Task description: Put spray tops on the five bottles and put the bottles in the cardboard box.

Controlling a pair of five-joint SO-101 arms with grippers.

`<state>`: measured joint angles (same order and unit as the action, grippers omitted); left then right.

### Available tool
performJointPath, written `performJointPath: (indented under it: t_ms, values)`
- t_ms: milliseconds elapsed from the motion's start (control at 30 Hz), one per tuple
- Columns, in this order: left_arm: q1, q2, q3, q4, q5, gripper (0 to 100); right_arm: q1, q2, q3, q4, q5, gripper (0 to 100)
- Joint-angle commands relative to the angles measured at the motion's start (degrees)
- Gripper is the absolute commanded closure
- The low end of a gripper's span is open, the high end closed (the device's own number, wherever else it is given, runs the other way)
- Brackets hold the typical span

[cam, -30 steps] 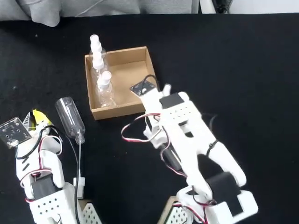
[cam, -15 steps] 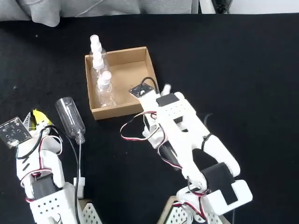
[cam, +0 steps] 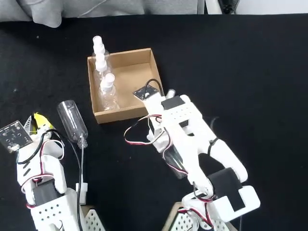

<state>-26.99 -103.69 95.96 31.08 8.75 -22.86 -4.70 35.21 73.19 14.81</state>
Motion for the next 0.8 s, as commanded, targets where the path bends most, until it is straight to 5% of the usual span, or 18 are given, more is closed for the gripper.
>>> performJointPath:
  t_ms: [0,167,333,767]
  values:
    - [-0.31,-0.62,1.45,-0.18,0.09,97,-1.05,-0.48,-0.40,1.23,0.09,89.2]
    - [-0.31,-0.62,1.45,-0.18,0.09,97,-1.41,-0.48,-0.40,0.79,0.09,86.8]
    - [-0.31,-0.62,1.45,-0.18,0.09,97,-1.41,0.13,-0.04,0.79,0.00,73.1]
    - [-0.31,-0.62,1.45,-0.18,0.09,97,-1.41,0.13,1.54,-0.79,0.09,73.0]
